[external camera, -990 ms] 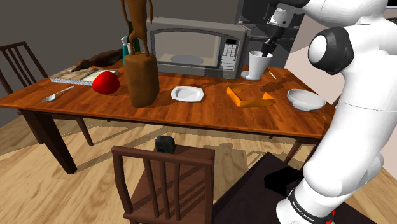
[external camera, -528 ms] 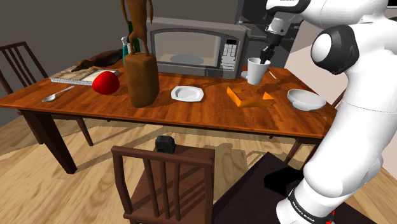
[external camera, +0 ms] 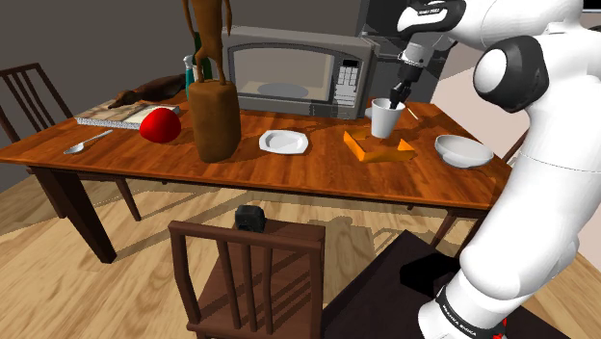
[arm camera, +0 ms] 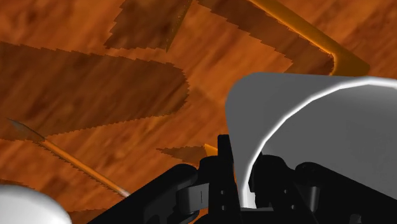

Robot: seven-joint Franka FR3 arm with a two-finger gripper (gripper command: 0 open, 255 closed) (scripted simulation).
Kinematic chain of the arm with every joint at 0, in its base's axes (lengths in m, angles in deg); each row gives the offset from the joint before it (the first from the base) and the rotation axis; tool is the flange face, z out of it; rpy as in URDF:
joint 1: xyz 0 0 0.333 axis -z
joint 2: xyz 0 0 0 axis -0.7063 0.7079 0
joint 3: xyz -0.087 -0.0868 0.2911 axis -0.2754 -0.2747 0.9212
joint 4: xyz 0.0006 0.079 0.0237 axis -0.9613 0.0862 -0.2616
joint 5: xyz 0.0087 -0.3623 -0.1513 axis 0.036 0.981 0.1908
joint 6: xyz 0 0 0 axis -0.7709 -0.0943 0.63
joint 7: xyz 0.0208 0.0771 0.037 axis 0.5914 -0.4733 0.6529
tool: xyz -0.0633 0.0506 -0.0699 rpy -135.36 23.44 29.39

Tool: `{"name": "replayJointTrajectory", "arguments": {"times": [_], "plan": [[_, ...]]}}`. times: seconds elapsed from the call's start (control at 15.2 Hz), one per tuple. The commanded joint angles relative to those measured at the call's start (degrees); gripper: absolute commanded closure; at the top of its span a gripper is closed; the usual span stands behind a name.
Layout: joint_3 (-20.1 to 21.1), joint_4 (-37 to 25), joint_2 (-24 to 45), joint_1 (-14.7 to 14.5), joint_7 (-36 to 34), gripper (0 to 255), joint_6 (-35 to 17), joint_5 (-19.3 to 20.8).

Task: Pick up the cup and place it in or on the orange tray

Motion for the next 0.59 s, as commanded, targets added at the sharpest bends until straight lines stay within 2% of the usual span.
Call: {"name": "replayJointTrajectory", "arguments": {"times": [0.0, 0.53], "plan": [[0.01, 1.69, -0.2, -0.1, 0.28, 255, -1.53, 0.04], [0.05, 2.94, -0.26, -0.19, 0.46, 255, -2.71, 0.04]]}}
